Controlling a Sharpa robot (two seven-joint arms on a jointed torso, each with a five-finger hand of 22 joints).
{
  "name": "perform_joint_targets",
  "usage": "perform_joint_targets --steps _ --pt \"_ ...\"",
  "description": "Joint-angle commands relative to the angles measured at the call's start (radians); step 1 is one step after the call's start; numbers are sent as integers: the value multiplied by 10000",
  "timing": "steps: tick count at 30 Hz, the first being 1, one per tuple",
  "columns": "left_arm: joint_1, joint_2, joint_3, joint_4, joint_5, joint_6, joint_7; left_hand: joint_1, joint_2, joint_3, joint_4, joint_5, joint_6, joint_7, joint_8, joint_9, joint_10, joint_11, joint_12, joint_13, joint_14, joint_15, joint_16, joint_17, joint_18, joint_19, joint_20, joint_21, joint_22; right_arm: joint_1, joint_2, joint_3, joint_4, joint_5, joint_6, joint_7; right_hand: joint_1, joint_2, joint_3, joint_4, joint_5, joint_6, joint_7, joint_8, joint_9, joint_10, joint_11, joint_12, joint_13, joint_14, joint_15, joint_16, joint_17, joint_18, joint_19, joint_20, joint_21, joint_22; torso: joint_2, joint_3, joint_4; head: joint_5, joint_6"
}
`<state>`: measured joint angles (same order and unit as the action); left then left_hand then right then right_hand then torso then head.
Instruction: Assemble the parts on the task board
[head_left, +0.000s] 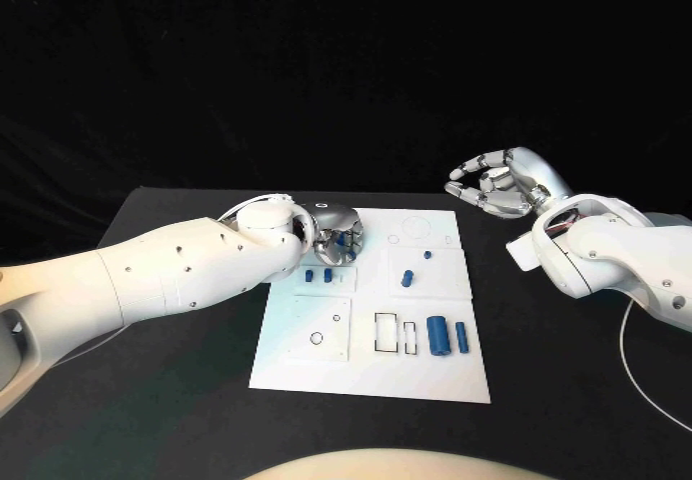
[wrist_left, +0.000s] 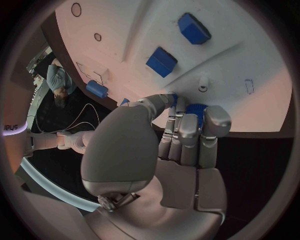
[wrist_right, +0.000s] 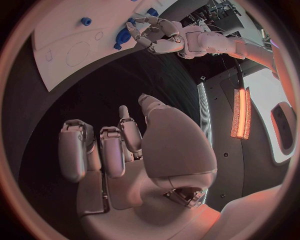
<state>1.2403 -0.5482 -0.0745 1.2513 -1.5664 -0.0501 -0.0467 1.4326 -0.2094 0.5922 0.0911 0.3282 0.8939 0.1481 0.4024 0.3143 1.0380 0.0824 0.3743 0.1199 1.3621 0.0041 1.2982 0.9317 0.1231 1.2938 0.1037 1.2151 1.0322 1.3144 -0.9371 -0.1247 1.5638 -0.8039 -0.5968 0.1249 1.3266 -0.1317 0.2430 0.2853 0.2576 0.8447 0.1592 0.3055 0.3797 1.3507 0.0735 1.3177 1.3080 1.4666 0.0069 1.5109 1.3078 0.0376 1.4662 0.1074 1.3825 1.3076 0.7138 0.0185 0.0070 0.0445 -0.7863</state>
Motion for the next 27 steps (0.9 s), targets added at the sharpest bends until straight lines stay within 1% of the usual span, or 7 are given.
perform_joint_targets --steps 1,5,8,15,18,23,27 --pt "-40 -106 -22 133 296 -374 154 -141 -5 40 -31 -46 104 -10 -67 20 122 8 -14 53 55 17 65 -10 -66 9 50 47 24 -4 0 1 10 -34 105 62 -71 18 54 -2 62 -27 -24 64 -15 -10 -14 7 67 650 -90 -61 981 113 -12 -46 -36 1187 -5 -10 17 -5 9" --pt "-41 -301 30 345 486 -606 214 -205 -22 27 -32 -46 144 -10 -83 24 184 11 -91 29 69 21 80 -13 -69 21 55 63 44 -4 -4 1 4 -35 100 65 -74 26 66 -3 68 -15 -28 78 -14 22 -18 36 94 651 -93 -61 986 109 -2 -48 -23 1199 -11 -8 8 -3 26" --pt "-40 -496 82 539 627 -787 246 -261 -36 11 -28 -46 178 -11 -98 27 238 12 -153 10 83 23 94 -11 -75 40 58 86 77 -4 -12 1 0 -35 95 67 -74 26 66 -3 68 -15 -28 78 -14 22 -18 36 94 651 -93 -61 986 109 -2 -48 -23 1199 -13 -8 15 -20 35" --pt "-38 -991 328 1055 1017 -1022 261 -326 -62 -12 -27 -42 216 -12 -120 30 303 13 -233 -12 94 24 102 -31 -74 43 60 88 76 -4 -38 1 -3 -35 88 66 -74 26 66 -3 68 -15 -28 78 -14 22 -18 36 94 651 -93 -61 986 109 -2 -48 -23 1199 -10 -11 29 -8 55" --pt "-36 -1252 410 1300 1182 -1011 239 -342 -66 -18 -25 -42 227 -13 -124 31 320 12 -249 -17 102 25 110 -19 -78 53 61 99 94 -4 -51 1 0 -35 88 66 -74 26 66 -3 68 -15 -28 78 -14 22 -18 36 94 651 -93 -61 986 109 -2 -48 -23 1199 -19 -14 33 5 49" --pt "-35 -1592 458 1493 1393 -799 159 -378 -70 -32 -25 -42 272 -23 -131 38 388 2 -296 -27 116 20 124 -15 -82 68 61 116 118 -5 -82 1 5 -35 87 60 -74 26 66 -3 68 -15 -28 78 -14 22 -18 36 94 651 -93 -61 986 109 -2 -48 -23 1199 -13 -6 30 3 53" --pt "-37 -1777 466 1529 1470 -664 115 -380 -72 -34 -25 -42 273 -24 -132 38 391 2 -299 -27 117 20 126 -13 -84 72 61 121 125 -5 -98 1 9 -35 87 58 -74 26 66 -3 68 -15 -28 78 -14 22 -18 36 94 651 -93 -61 986 109 -2 -48 -23 1199 -10 -12 34 5 46"
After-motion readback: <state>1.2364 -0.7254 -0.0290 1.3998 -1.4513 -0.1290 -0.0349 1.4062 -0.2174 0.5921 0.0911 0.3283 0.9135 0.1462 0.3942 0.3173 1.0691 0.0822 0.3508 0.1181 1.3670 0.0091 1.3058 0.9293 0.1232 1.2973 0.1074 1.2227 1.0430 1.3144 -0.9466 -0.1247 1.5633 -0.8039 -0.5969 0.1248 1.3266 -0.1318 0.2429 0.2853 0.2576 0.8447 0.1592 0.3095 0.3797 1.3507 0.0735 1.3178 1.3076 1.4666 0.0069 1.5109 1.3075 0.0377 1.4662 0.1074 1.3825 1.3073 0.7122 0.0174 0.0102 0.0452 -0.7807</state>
